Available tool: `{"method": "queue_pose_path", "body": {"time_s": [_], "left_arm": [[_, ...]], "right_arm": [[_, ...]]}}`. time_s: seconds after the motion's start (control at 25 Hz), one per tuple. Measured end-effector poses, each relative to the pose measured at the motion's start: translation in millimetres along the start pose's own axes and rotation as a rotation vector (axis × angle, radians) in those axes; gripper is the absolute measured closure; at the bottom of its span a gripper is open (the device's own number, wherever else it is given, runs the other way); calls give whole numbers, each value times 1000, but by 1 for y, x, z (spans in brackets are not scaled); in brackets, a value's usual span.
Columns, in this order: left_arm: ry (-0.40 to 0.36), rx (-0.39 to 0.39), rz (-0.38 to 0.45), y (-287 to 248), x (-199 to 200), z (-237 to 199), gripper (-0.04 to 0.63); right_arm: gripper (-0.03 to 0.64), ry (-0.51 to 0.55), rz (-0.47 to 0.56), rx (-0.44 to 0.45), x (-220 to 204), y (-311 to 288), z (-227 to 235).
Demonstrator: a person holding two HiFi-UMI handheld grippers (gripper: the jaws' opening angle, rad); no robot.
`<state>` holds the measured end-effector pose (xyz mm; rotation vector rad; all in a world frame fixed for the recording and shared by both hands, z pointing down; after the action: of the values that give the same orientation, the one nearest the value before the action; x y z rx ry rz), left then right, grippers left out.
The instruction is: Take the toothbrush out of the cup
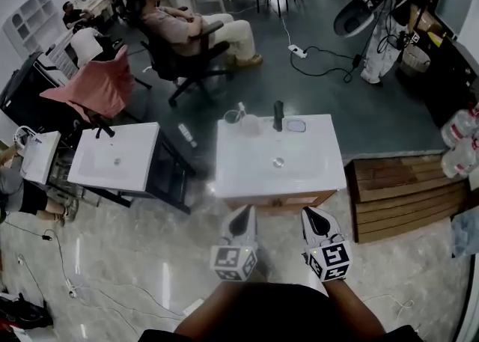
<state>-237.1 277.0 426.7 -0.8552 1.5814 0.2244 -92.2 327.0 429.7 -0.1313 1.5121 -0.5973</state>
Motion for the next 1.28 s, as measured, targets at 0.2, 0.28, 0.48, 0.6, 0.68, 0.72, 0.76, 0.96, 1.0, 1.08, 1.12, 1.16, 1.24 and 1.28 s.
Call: {"method": "queue_pose_path", "body": {"time_s": [0.2, 0.28, 0.48, 0.6, 0.68, 0.72, 0.76, 0.96, 1.0, 1.08, 1.12, 1.16, 1.24, 1.28], "left_arm": [[-1, -37, -8, -39, 32, -60, 594], [7, -49, -19, -50, 41, -84, 594], [6, -93, -21, -74, 60, -136, 594], [12, -105, -24, -83, 62, -163, 594], [21, -104, -21, -87, 62, -181, 594], [28, -101, -17, -89, 63, -189, 594], [36, -97, -15, -91, 62, -196, 594], [59, -74, -29, -100, 58, -216, 594], [62, -69, -28, -103, 59, -219, 594], [67, -55, -24, -112, 62, -227, 594], [68, -46, -23, -117, 63, -232, 594], [67, -36, -24, -123, 64, -237, 594], [62, -22, -32, -138, 66, -243, 592], [58, -15, -37, -148, 68, -243, 594]], "right_arm": [[615, -5, -6, -32, 35, -61, 0], [615, -12, -16, -38, 45, -85, -6], [615, -16, -28, -51, 67, -140, -26], [615, -24, -33, -56, 73, -162, -35], [615, -26, -43, -52, 76, -175, -42], [615, -22, -50, -48, 77, -181, -45], [615, -16, -58, -43, 76, -187, -48], [615, -4, -85, -20, 72, -210, -54], [615, -4, -86, -15, 73, -213, -53], [615, -7, -81, -7, 76, -220, -48], [615, -8, -76, -3, 78, -224, -46], [615, -9, -71, 0, 79, -227, -42], [615, -10, -61, 4, 82, -235, -31], [615, -10, -57, 6, 83, -239, -22]]}}
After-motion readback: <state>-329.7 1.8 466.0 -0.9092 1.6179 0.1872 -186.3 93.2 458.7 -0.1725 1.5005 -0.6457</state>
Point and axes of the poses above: the fingertips, and each gripper's own axes: y backward along the fingers, z to its right, x out of its top, the point moved 2 cm from there along y, backward along the fingers, and after that the axes turned 10 degrees about -z, right-handed, at the moved point
